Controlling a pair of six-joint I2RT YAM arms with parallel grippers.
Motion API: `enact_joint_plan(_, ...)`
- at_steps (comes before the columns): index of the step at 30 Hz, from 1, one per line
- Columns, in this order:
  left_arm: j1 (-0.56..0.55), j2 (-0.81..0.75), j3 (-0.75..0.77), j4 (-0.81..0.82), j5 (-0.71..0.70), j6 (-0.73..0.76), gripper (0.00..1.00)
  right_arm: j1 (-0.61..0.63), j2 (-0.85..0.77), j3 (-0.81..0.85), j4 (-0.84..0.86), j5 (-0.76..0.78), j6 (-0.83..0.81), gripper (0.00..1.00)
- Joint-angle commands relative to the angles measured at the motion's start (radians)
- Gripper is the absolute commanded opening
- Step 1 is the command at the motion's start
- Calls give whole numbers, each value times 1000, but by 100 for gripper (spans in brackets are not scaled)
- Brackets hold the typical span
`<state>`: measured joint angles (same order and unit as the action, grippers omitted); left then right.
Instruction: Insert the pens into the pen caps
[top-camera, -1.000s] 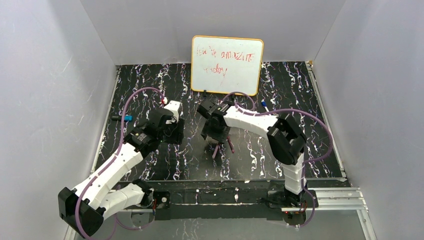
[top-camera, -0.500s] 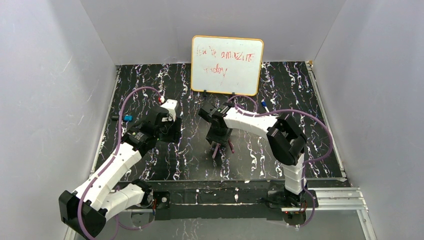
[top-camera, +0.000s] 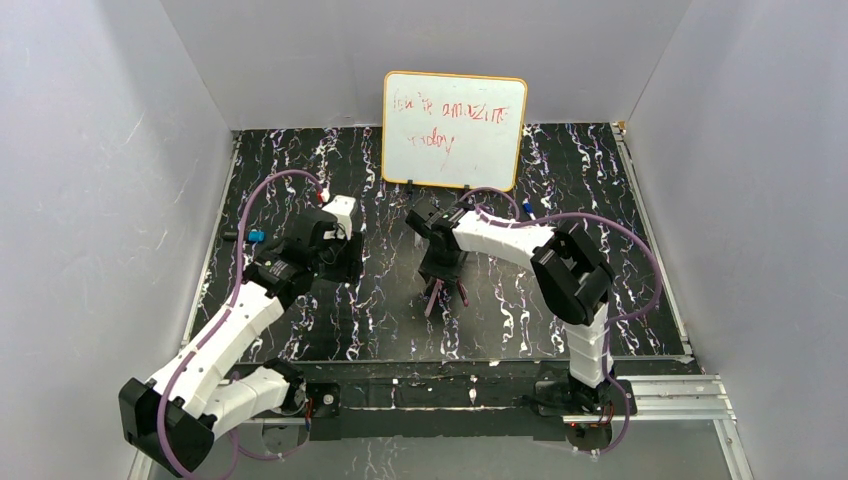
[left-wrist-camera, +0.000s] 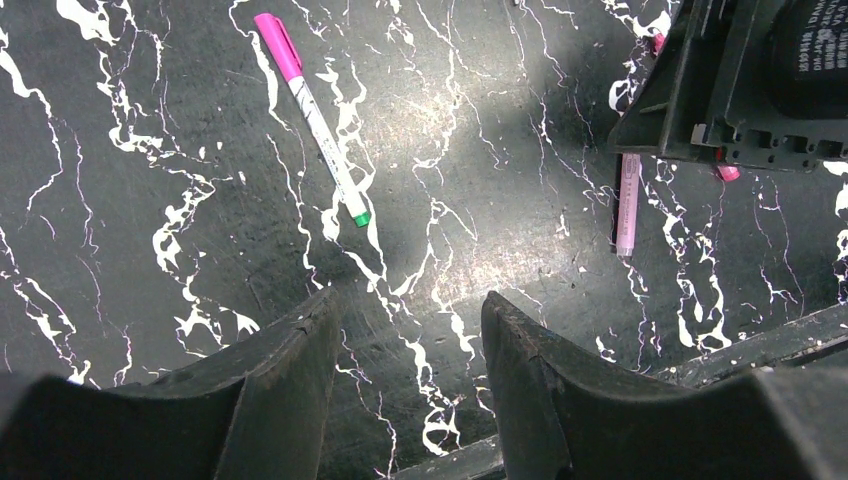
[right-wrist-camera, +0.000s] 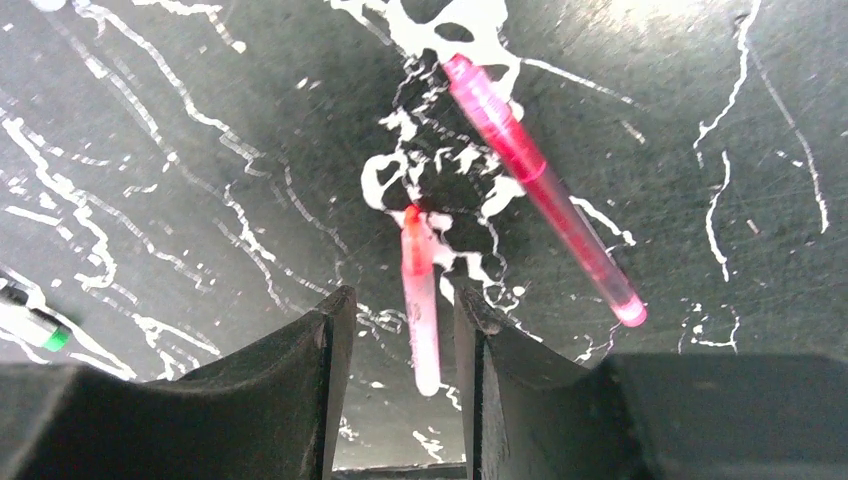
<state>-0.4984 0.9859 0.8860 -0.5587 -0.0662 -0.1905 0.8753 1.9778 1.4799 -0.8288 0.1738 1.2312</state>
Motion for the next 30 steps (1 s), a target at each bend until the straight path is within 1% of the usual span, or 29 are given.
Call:
enact_joint_plan(1,9,2,42,-29,13,12,52,-11,17,-10,8,-10,-23,49)
enact_joint_plan(10,12,5,35,-30,19,13,52,-10,29,-52,43,-42,-32,49)
enact_joint_plan(14,12,5,31,-32,24,13,52,-10,41,-53,45,-49,-33,45)
enact_joint_plan(16,13,6,32,-32,26,14,52,-11,49,-52,43,-56,-41,40)
enact_joint_plan(20,14,11,42,-32,39,20,52,-10,66,-44,41,-74,-62,23)
enact_joint_plan(22,14,9,48,-26,61,27,52,-9,69,-44,42,-74,-71,17)
enact_joint_plan(23,14,4,47,-16,94,33,52,-9,68,-45,42,-74,-77,13)
enact_joint_plan(26,14,-42,30,39,236,49,51,-9,53,-44,46,-65,-94,10)
enact_joint_plan(27,14,-60,11,61,277,54,51,-8,41,-44,51,-56,-107,8)
enact_joint_plan(30,14,-103,-33,123,350,63,50,3,-7,-10,46,5,-146,6)
